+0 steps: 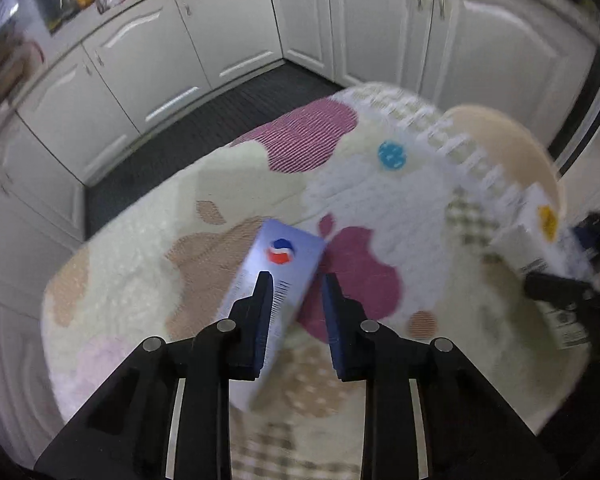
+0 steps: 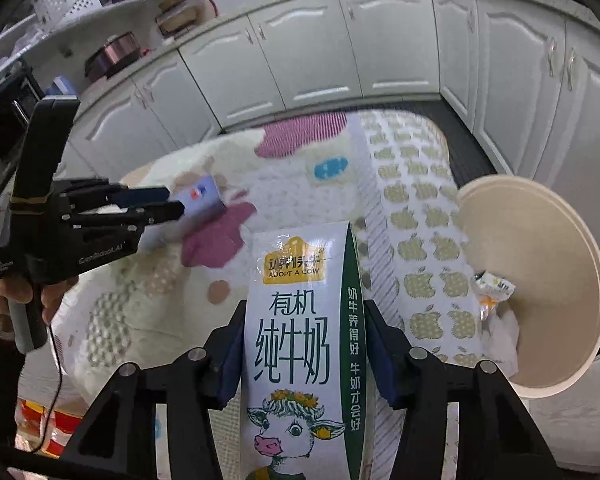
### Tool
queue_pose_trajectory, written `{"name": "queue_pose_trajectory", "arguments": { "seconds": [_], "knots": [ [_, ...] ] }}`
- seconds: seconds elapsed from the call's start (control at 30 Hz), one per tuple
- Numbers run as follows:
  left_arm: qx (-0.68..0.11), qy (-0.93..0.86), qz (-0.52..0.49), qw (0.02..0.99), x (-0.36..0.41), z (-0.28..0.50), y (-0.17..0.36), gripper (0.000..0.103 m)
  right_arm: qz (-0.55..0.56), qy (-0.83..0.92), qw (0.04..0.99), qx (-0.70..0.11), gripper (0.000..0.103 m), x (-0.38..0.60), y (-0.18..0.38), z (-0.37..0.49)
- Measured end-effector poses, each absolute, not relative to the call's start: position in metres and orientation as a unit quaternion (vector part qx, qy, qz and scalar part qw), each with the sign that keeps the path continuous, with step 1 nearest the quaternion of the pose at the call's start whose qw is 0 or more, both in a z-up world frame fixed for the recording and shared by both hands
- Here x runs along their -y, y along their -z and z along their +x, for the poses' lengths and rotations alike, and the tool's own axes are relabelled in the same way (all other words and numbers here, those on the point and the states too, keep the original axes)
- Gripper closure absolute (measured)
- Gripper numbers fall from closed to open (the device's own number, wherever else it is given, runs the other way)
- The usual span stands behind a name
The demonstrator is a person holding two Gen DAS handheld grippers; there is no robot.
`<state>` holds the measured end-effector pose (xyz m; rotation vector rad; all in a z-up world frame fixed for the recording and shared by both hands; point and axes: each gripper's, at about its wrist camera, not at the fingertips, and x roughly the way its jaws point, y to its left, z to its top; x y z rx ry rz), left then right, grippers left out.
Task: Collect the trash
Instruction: 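Lift the milk carton with the right tool while the left tool grasps the white box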
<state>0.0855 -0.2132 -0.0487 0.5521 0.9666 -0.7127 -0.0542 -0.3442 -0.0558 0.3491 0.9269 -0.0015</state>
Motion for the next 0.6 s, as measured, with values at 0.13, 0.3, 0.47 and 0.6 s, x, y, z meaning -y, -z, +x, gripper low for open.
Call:
{"name": "queue_pose_trajectory", "arguments": {
  "seconds": [0.13,0.3,0.47,0.6],
  "knots": [
    [-0.435,0.312,0.253,0.806,0.212,0.082,0.046,0.078,0.168,0.001,0.885,-0.433,0.051,0.343,0.047,-0.063],
    [-0.423,0.287,0.273,0.815,0.211,0.083,0.058,0.032,0.177,-0.006,0.884,-0.433,0.051,0.343,0.050,-0.070],
    [-0.424,0.254,0.332,0.803,0.217,0.094,0.085,0.032,0.181,-0.005,0.880,-0.440,0.051,0.346,0.054,-0.069],
    [-0.449,0.251,0.311,0.799,0.218,0.115,0.098,0.031,0.186,-0.003,0.878,-0.441,0.051,0.349,0.055,-0.069]
  ]
}}
